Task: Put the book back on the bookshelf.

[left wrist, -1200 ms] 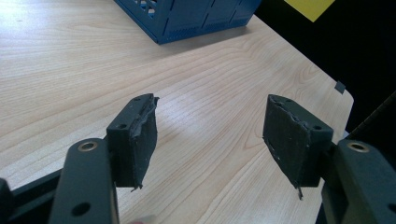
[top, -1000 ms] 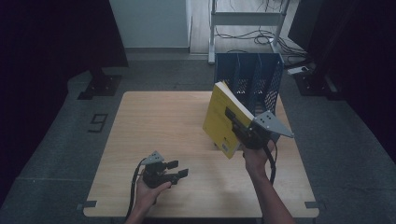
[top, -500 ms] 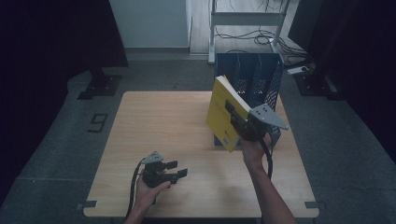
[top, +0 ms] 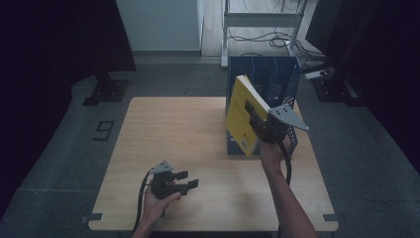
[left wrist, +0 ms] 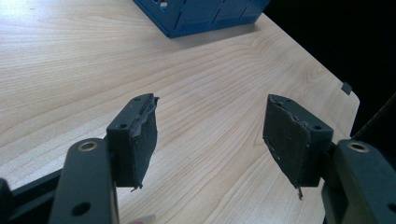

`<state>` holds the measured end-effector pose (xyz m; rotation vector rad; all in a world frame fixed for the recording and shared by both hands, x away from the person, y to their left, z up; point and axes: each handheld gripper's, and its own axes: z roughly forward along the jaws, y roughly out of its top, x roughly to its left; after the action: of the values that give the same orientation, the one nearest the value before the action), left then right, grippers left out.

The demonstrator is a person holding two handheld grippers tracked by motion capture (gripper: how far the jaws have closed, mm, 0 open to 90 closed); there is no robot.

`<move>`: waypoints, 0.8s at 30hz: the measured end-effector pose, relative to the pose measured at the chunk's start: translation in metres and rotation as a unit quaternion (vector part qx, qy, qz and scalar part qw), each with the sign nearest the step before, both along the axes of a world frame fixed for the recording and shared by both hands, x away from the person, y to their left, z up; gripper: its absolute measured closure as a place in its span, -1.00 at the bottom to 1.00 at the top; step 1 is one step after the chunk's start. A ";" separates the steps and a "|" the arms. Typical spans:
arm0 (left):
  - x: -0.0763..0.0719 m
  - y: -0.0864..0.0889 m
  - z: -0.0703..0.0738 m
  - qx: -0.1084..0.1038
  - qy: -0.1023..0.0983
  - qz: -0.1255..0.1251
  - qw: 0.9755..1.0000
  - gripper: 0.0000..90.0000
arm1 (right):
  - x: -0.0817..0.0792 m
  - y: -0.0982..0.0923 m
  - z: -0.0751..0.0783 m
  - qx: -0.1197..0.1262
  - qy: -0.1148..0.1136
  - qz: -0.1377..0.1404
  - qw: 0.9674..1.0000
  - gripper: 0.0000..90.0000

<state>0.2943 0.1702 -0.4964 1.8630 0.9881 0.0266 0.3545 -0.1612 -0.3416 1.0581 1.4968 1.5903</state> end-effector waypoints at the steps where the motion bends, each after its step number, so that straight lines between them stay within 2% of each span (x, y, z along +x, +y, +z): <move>1: 0.000 0.000 0.000 0.000 0.000 0.000 1.000 -0.22 | 0.000 0.000 0.000 0.000 0.000 0.000 1.000 0.65; 13: 0.000 0.003 0.001 -0.006 0.001 0.003 1.000 -0.22 | 0.018 0.000 -0.007 -0.011 0.013 -0.011 1.000 0.65; 24: 0.000 0.009 0.003 -0.011 -0.001 0.010 1.000 -0.22 | 0.028 0.005 -0.009 -0.016 0.016 -0.019 1.000 0.65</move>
<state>0.2948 0.1791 -0.4932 1.8323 1.0012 0.0291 0.3825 -0.1562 -0.3506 1.0918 1.5089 1.5253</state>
